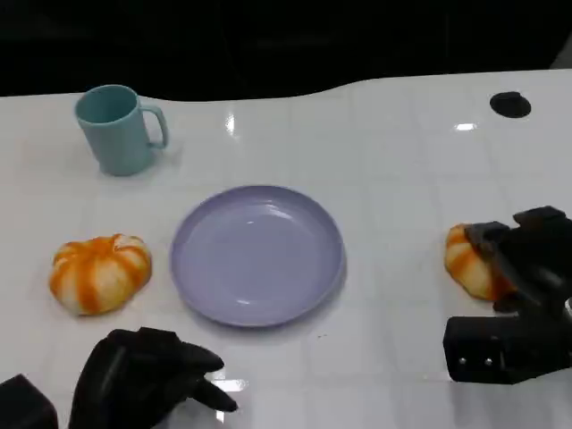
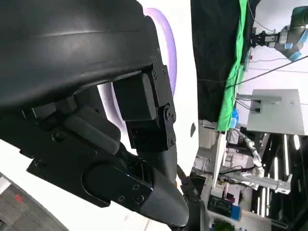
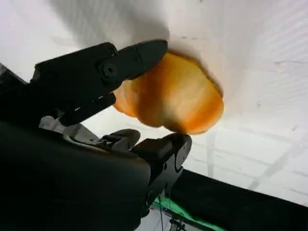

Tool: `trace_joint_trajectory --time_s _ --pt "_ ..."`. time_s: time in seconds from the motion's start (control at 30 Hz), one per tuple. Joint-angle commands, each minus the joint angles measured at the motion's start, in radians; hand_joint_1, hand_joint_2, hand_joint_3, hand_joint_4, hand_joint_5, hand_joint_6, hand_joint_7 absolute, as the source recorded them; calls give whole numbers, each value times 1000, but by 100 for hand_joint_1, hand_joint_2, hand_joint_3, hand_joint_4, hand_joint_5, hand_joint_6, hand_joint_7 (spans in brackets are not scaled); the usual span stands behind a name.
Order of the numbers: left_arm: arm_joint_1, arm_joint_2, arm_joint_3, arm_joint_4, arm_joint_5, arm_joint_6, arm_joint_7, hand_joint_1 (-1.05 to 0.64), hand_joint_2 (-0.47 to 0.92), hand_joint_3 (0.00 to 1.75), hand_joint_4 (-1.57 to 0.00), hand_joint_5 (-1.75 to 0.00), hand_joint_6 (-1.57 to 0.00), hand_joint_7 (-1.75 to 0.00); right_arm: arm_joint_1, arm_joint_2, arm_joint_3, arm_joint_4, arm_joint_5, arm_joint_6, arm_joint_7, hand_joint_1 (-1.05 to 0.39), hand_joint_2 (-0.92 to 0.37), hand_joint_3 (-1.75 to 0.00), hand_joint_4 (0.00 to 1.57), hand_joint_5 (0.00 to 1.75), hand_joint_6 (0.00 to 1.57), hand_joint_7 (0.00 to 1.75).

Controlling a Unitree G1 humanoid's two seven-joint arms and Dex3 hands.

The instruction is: Grasp the bread from the table and place it into the plate.

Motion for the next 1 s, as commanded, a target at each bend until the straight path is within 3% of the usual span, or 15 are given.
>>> trace_joint_trajectory --time_s 0.03,0.1,0.2,0.23,0.43,0.5,0.57,0.7,0.83,0.87,0.9,0.93,1.0 --pt "10 11 5 -12 1 1 7 -105 76 0 -157 -37 -157 -16 -38 8 -11 85 98 -74 -61 -16 -84 0 98 80 96 6" --pt "11 9 5 -13 0 2 7 -105 76 0 -157 -37 -157 -16 -46 -2 3 119 113 -131 -123 -11 -83 0 99 121 122 8" --pt "12 9 4 -17 0 5 9 -105 76 0 -157 -37 -157 -16 -55 -11 23 148 112 -167 -177 -11 -85 -1 88 163 137 9" --pt "12 9 4 -16 -1 5 8 -105 76 0 -157 -37 -157 -16 -58 -12 26 156 114 -177 -190 -11 -85 -1 85 169 138 10" --pt "9 9 4 -15 -1 3 7 -105 76 0 -157 -37 -157 -15 -59 -12 26 170 130 -219 -260 -9 -86 0 84 175 138 22" --pt "9 9 4 -15 -1 2 6 -105 76 0 -157 -37 -157 -15 -60 -13 28 176 129 -232 -291 -9 -85 0 85 175 106 89" --pt "9 10 4 -14 1 0 7 -105 76 0 -157 -37 -157 -15 -59 -10 28 188 128 -261 -357 -8 -83 0 85 175 95 114" --pt "10 10 5 -17 -7 13 3 -105 75 0 -157 -37 -157 -15 -61 -3 27 214 141 -342 -490 -2 -81 -1 92 175 96 128" --pt "12 9 3 -20 -1 11 9 -105 75 0 -157 -37 -157 -15 -42 17 8 166 194 -389 -504 2 -84 -4 96 175 94 135" --pt "12 9 3 -18 1 8 9 -105 75 0 -157 -37 -157 -16 -36 23 1 154 216 -408 -503 4 -82 -9 98 175 97 132" --pt "12 9 3 -17 2 6 8 -105 76 0 -157 -37 -157 -15 -32 27 -4 146 232 -421 -501 6 -65 -43 99 175 100 128" --pt "13 9 3 -17 5 4 11 -105 76 0 -157 -37 -157 -15 -21 37 -13 125 260 -440 -487 6 -43 -87 100 175 101 127" --pt "14 8 2 -20 9 3 17 -105 76 1 -157 -37 -157 -16 2 54 -30 70 315 -463 -444 7 -30 -118 101 175 100 130"
